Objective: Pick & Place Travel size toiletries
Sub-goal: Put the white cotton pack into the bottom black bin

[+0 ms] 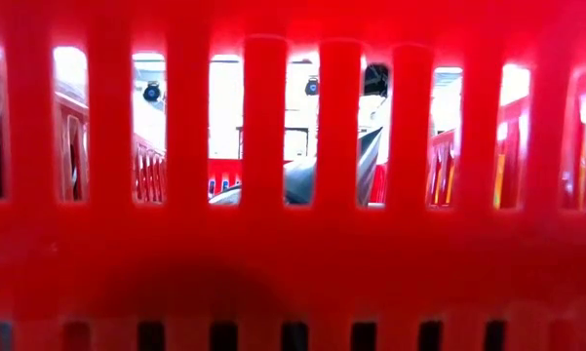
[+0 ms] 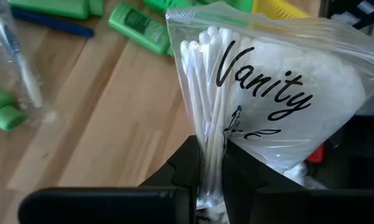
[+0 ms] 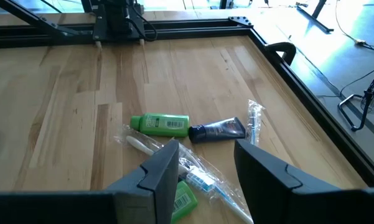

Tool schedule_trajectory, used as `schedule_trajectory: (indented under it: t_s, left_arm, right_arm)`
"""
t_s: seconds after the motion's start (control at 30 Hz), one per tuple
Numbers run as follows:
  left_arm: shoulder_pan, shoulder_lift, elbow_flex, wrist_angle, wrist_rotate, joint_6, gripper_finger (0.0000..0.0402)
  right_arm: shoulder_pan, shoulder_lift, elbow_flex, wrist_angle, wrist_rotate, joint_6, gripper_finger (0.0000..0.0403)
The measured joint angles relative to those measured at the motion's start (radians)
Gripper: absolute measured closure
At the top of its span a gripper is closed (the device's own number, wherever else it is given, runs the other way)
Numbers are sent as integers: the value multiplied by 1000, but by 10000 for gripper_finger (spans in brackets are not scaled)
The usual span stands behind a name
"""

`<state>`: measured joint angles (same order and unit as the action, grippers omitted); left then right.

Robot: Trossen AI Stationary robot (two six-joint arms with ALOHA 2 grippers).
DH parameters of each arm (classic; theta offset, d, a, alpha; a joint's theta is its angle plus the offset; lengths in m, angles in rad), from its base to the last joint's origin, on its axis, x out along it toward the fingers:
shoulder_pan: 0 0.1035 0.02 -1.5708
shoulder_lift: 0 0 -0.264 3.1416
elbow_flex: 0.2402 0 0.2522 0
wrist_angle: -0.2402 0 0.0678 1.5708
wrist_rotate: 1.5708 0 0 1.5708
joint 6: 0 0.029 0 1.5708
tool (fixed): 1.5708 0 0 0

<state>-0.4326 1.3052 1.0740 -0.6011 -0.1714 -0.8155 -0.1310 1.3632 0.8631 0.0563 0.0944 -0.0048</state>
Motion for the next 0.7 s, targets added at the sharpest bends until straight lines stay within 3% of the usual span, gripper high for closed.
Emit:
schedule_trajectory:
  t_s: [0.4,0.6,0.7]
  left_arm:
    - [-139,8,0,43,-130,-110,359]
    - [-178,77,0,107,-131,-131,359]
    - [-178,134,0,108,-74,-140,359]
  right_arm:
    - [0,0,0,-4,-1,0,255]
    - [0,0,0,-5,-1,0,255]
    - [0,0,0,-5,-1,0,255]
